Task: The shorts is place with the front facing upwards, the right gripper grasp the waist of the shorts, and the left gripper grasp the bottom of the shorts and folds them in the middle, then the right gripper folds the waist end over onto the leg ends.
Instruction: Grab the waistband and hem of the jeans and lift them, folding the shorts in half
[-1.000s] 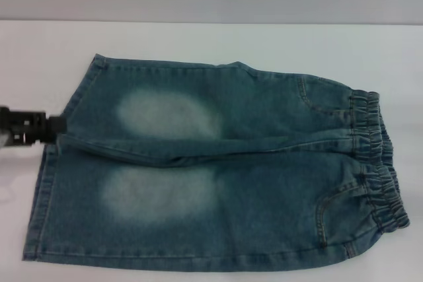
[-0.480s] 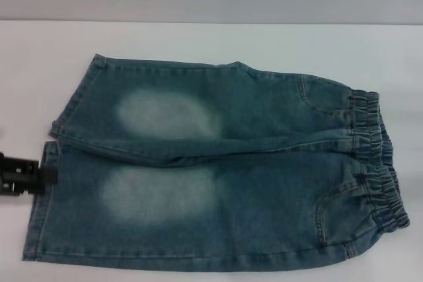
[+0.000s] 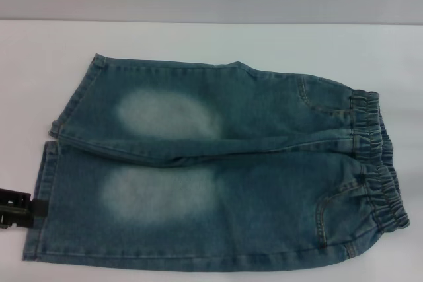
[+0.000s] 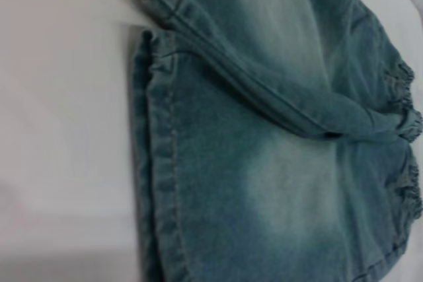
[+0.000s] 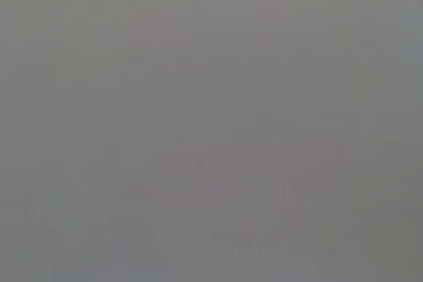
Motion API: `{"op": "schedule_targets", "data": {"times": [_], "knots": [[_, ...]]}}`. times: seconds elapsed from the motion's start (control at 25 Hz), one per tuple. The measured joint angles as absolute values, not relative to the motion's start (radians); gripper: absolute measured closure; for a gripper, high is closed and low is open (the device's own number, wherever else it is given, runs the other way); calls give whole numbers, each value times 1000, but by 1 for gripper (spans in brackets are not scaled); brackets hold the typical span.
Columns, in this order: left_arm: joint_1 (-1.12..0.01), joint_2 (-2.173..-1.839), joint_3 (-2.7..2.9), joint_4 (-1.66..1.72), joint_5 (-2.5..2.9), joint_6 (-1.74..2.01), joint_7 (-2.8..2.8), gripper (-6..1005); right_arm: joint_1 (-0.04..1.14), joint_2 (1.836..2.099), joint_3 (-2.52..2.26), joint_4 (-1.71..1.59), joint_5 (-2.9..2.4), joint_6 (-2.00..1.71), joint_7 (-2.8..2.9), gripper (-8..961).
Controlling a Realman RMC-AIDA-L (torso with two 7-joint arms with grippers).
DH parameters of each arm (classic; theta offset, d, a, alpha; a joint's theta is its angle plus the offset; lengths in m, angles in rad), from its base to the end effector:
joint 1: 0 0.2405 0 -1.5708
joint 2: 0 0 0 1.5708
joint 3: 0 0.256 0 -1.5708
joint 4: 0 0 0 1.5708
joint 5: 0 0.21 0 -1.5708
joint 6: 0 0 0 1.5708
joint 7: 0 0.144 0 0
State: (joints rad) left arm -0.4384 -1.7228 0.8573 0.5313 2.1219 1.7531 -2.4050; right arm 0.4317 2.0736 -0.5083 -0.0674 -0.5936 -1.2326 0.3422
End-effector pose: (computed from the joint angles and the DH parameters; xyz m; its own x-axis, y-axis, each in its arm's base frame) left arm -0.3519 0.2766 0.1008 0.0288 0.9931 0.1138 0.9944 -0.0400 0.0982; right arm 0.3816 0.3184 0.0637 0.6008 0.1694 -0.7812 -0.7971 0.1999 -0.5697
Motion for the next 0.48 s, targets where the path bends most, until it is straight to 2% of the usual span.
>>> {"op": "schedule_targets", "data": {"times": [0.48], "knots": [[-441,-1736,857,532,2185,1723,-2413,430,440,2074,-508,-49,-594,-1233,343,390]]}}
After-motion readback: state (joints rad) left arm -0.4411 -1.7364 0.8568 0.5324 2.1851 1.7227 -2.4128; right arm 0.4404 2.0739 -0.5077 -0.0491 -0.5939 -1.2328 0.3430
